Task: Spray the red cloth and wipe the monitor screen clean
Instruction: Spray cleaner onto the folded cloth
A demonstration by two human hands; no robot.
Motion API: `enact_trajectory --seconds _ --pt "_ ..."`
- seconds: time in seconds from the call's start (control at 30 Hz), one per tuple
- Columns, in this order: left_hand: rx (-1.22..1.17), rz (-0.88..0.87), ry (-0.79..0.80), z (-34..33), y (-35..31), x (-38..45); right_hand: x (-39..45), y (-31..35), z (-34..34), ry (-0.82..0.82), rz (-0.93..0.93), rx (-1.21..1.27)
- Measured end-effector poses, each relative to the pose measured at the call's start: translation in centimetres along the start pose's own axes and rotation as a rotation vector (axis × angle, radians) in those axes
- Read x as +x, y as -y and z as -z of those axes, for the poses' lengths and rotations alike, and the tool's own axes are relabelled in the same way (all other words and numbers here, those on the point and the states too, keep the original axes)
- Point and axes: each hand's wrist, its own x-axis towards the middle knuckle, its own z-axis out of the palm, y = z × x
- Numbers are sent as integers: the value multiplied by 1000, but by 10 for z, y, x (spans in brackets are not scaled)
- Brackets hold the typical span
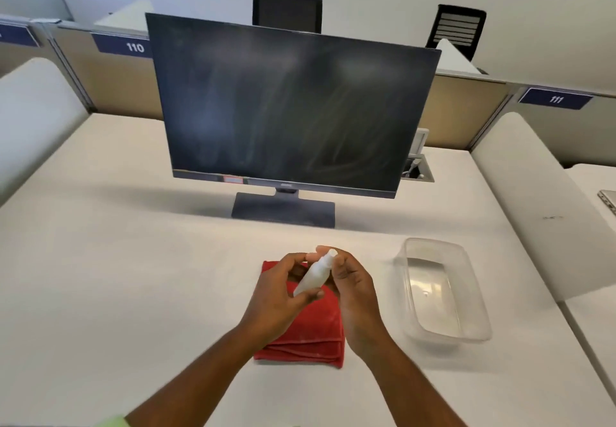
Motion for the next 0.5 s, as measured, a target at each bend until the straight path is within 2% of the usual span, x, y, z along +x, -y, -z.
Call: enact_trajectory --seconds 0.17,0.3,0.5 --pt "-95 6 33 4 12 -15 -10 -13 -19 42 -247 134" --pt "-72 41 20 2 21 -22 -15 -22 -31 30 -397 204" --pt "44 28 74 2 36 -28 -22 -29 -35 -33 -445 107"
